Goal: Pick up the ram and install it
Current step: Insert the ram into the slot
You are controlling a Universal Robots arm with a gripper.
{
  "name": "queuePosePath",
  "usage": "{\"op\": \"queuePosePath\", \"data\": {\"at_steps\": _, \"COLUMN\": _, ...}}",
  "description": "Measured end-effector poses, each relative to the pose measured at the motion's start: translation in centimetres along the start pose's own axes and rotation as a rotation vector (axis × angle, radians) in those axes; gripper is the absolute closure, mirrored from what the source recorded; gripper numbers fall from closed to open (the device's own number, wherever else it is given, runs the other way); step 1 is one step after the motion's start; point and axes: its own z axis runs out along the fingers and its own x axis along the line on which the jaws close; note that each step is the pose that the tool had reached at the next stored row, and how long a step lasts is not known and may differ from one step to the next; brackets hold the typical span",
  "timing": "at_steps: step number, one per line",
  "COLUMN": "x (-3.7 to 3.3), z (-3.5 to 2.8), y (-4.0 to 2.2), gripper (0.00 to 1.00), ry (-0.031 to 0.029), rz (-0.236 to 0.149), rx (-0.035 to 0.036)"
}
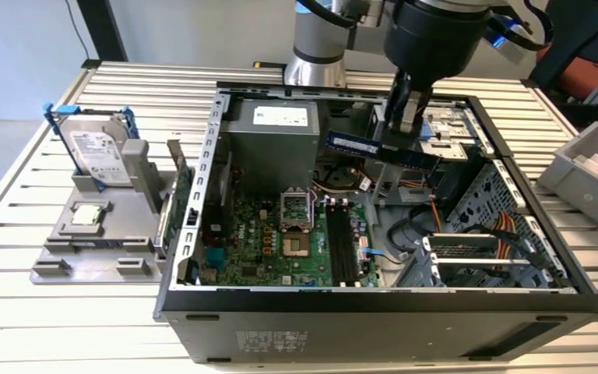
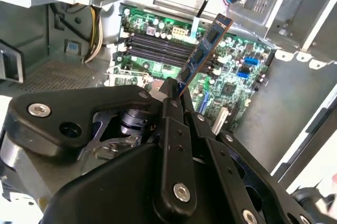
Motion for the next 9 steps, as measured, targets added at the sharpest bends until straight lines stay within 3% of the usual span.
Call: {"op": "queuePosePath", "data": {"at_steps": 9, "x": 0.0, "z": 0.05, "y": 0.0, "gripper": 1.0, "ry": -0.002, "rz": 0.164, "rx": 0.0025}}
